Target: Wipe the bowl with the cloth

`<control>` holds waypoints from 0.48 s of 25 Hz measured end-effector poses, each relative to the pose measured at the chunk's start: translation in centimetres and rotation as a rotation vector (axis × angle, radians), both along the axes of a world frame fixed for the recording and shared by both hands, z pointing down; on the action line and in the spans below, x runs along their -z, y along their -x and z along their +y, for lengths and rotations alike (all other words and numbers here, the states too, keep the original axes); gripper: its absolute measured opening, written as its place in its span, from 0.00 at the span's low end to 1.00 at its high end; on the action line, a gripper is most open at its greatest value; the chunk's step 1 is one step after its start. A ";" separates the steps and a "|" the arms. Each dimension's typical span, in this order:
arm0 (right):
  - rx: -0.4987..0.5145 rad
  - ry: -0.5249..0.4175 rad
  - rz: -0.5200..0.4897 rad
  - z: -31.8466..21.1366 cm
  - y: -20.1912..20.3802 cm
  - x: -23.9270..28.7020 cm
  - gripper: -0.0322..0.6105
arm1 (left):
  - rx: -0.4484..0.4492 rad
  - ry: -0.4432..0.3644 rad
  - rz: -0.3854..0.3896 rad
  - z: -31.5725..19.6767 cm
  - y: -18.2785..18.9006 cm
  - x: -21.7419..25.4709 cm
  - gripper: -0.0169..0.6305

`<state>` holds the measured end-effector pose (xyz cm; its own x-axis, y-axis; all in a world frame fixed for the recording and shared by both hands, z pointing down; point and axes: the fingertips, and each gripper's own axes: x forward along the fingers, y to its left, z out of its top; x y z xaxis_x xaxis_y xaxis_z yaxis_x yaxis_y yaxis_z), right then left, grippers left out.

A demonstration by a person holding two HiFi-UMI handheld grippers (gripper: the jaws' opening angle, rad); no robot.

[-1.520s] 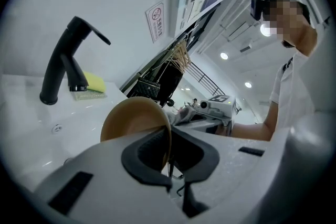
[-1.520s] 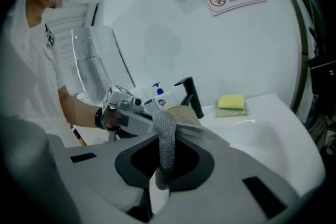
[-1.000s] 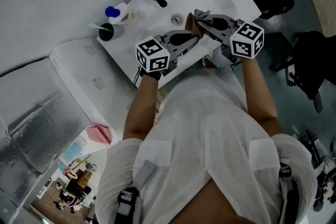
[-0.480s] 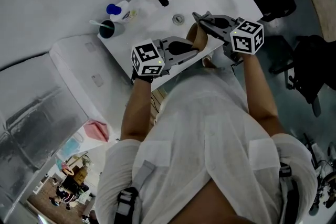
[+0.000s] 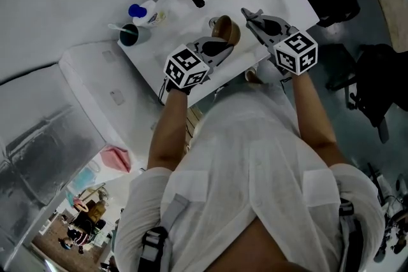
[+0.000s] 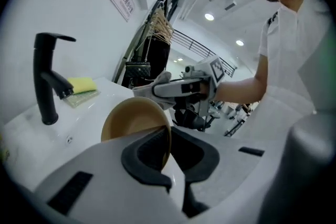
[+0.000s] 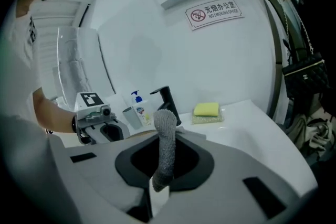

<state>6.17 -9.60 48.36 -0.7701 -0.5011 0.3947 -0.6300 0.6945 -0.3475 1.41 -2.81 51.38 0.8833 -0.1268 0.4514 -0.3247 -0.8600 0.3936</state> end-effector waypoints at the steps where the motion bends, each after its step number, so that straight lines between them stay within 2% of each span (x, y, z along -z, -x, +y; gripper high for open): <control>1: -0.007 -0.006 -0.006 0.0 0.0 0.2 0.11 | 0.043 0.014 0.028 -0.6 0.1 0.2 0.05; 3: -0.015 -0.004 -0.036 0.1 0.0 0.5 0.11 | 0.138 0.043 0.101 -1.9 0.4 0.8 0.05; 4: -0.015 -0.001 -0.051 0.1 0.1 0.8 0.11 | 0.170 0.042 0.112 -2.4 0.5 1.0 0.05; 5: -0.014 -0.002 -0.061 0.2 0.2 1.0 0.11 | 0.178 0.022 0.089 -2.7 0.6 0.9 0.05; 7: -0.005 -0.012 -0.064 0.2 0.6 1.5 0.11 | 0.120 -0.056 -0.045 -2.5 0.4 0.0 0.05; 9: 0.016 -0.036 -0.062 0.2 1.2 2.2 0.11 | 0.011 -0.133 -0.199 -1.6 0.1 -1.5 0.05; 12: 0.109 -0.115 -0.041 0.5 3.0 3.5 0.11 | -0.136 -0.192 -0.348 -0.3 0.0 -2.9 0.05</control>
<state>3.22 -9.07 44.82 -0.8367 -0.4534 0.3071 -0.5355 0.7948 -0.2856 1.43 -3.16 54.26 0.6966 -0.1305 0.7055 -0.2884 -0.9513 0.1088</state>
